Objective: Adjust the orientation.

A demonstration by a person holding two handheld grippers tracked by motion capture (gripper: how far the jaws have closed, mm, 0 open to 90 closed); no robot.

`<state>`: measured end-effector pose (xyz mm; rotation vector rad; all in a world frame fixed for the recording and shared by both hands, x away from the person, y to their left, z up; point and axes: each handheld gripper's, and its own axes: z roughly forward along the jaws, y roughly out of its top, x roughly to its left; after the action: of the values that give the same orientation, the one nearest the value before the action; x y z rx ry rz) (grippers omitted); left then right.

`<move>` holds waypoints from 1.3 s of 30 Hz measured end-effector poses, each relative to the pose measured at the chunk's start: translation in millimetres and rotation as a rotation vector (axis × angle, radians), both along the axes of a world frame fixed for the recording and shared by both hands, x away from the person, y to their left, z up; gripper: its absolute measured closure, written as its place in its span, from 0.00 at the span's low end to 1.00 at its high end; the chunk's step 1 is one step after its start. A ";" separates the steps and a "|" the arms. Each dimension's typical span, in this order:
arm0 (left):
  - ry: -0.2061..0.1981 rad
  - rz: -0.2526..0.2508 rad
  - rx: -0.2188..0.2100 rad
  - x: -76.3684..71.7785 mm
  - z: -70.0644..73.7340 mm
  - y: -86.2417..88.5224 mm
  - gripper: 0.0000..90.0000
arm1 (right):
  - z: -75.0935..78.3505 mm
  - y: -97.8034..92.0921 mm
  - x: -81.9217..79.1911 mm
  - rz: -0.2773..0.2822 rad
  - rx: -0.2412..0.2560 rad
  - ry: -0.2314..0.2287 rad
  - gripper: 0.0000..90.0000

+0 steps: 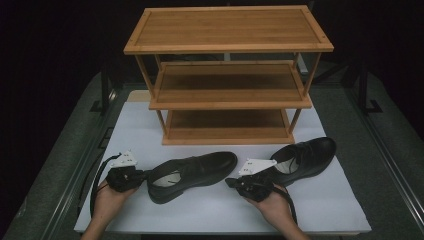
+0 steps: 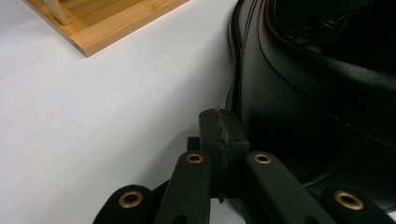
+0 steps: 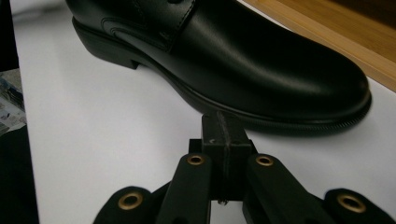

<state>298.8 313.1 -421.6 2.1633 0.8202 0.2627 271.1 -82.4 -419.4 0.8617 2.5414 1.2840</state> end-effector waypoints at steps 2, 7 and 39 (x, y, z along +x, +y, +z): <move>0.007 -0.008 -0.005 -1.5 0.0 -0.5 1.00 | -1.1 3.1 2.3 -0.002 -0.002 0.001 1.00; 0.017 -0.038 -0.007 -7.0 0.4 -3.6 1.00 | -3.1 3.8 4.5 -0.005 -0.007 0.002 1.00; 0.067 -0.271 -0.015 -39.6 1.1 -53.4 1.00 | -1.8 25.0 44.3 -0.094 0.031 -0.020 1.00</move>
<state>259.2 259.8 -420.6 2.2480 0.5541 0.0466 315.5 -57.4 -421.3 0.9575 2.4410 1.2998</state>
